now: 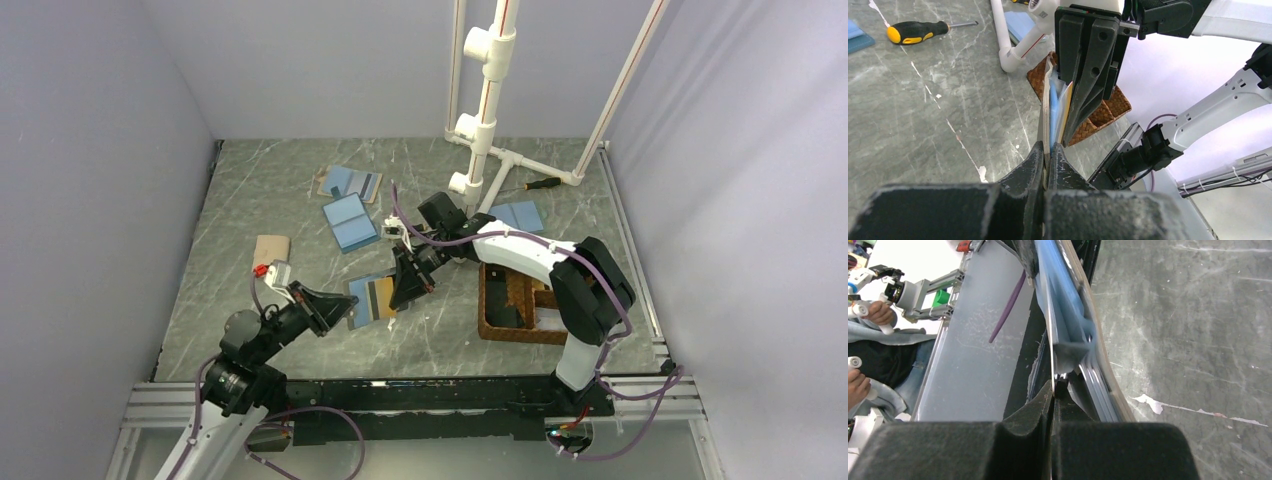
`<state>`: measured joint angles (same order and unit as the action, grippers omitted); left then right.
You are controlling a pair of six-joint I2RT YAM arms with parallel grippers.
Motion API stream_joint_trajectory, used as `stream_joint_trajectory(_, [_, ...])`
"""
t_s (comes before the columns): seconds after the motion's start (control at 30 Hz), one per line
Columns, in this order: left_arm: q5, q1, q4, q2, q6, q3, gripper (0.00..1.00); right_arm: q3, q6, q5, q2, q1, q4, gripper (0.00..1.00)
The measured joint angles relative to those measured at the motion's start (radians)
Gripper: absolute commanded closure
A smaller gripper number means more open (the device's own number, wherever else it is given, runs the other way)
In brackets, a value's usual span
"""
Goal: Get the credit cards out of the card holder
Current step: Remove the credit card from the card holder.
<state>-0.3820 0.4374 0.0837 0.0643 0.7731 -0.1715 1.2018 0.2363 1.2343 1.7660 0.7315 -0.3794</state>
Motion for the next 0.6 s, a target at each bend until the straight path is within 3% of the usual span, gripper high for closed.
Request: stream_joint_trajectory(0.6, [0.04, 0.0, 0.129, -0.048, -0.048, -0.017, 1.0, 0.011, 0.075, -0.077, 0.018, -0.014, -0.081, 1.0])
